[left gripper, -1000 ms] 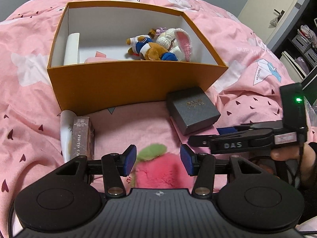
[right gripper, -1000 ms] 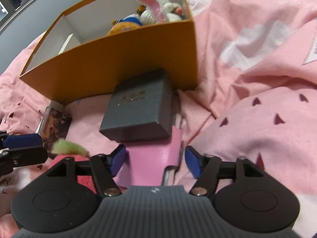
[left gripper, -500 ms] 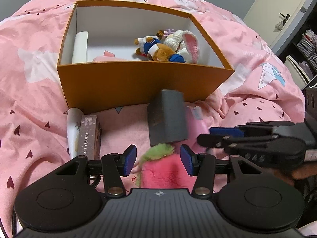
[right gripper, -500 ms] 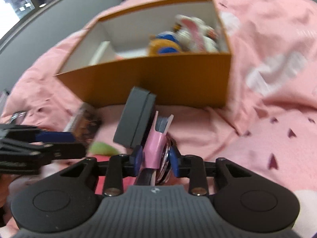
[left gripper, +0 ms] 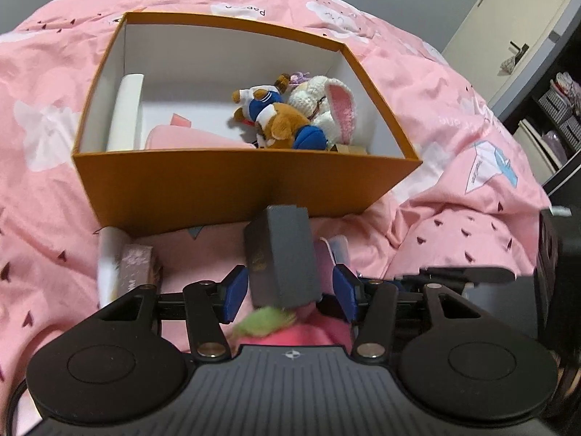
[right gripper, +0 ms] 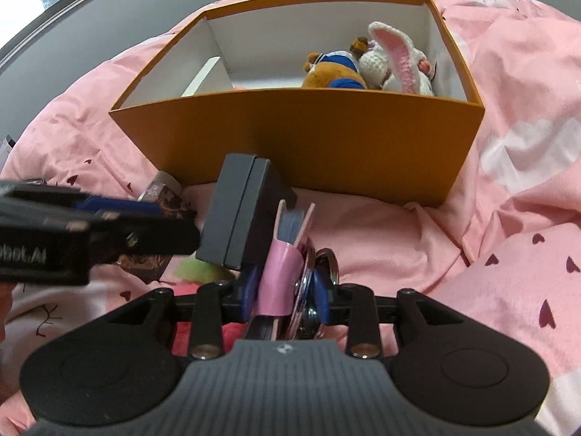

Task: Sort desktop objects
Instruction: 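Lift the black box and pink case and carry them toward the orange box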

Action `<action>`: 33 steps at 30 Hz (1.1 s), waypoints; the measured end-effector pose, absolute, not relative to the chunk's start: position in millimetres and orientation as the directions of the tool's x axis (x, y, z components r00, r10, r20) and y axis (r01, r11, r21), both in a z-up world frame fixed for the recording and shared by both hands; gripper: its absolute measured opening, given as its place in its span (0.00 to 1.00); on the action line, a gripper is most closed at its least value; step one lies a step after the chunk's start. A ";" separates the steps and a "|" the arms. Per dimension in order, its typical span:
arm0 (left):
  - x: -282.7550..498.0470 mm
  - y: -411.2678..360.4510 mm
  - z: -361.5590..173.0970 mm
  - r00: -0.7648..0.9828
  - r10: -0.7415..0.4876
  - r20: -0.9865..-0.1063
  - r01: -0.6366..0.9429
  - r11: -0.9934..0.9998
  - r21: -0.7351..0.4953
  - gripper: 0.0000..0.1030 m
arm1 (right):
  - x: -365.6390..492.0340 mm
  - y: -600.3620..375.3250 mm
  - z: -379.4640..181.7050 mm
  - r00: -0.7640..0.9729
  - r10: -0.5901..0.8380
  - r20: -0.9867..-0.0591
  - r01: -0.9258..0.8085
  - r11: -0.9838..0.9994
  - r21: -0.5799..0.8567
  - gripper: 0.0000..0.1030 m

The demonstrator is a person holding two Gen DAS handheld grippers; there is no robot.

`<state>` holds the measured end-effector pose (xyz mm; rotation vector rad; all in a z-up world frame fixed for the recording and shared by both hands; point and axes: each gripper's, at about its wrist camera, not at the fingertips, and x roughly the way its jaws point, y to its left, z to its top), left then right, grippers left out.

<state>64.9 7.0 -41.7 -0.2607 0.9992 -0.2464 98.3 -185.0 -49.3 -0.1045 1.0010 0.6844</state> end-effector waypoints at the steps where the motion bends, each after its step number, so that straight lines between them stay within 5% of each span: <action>1: 68.0 6.5 -42.8 0.517 -0.324 -0.792 0.081 0.940 -0.331 0.59 | 96.8 -184.2 -49.1 0.357 0.472 -0.806 -0.573 0.792 0.210 0.35; 16: 93.6 -5.6 -71.8 0.467 -0.236 -0.852 0.021 0.966 -0.256 0.58 | 75.6 -188.2 -29.5 0.435 0.426 -0.793 -0.597 0.796 0.100 0.41; 21: 89.8 2.3 -80.8 0.443 -0.202 -0.873 -0.007 0.974 -0.228 0.46 | 76.5 -188.0 -29.9 0.402 0.455 -0.795 -0.613 0.778 0.136 0.41; 33: 77.2 13.4 -70.4 0.479 -0.235 -0.846 -0.008 0.962 -0.272 0.37 | 99.7 -214.4 -55.7 0.319 0.460 -0.828 -0.490 0.829 0.272 0.42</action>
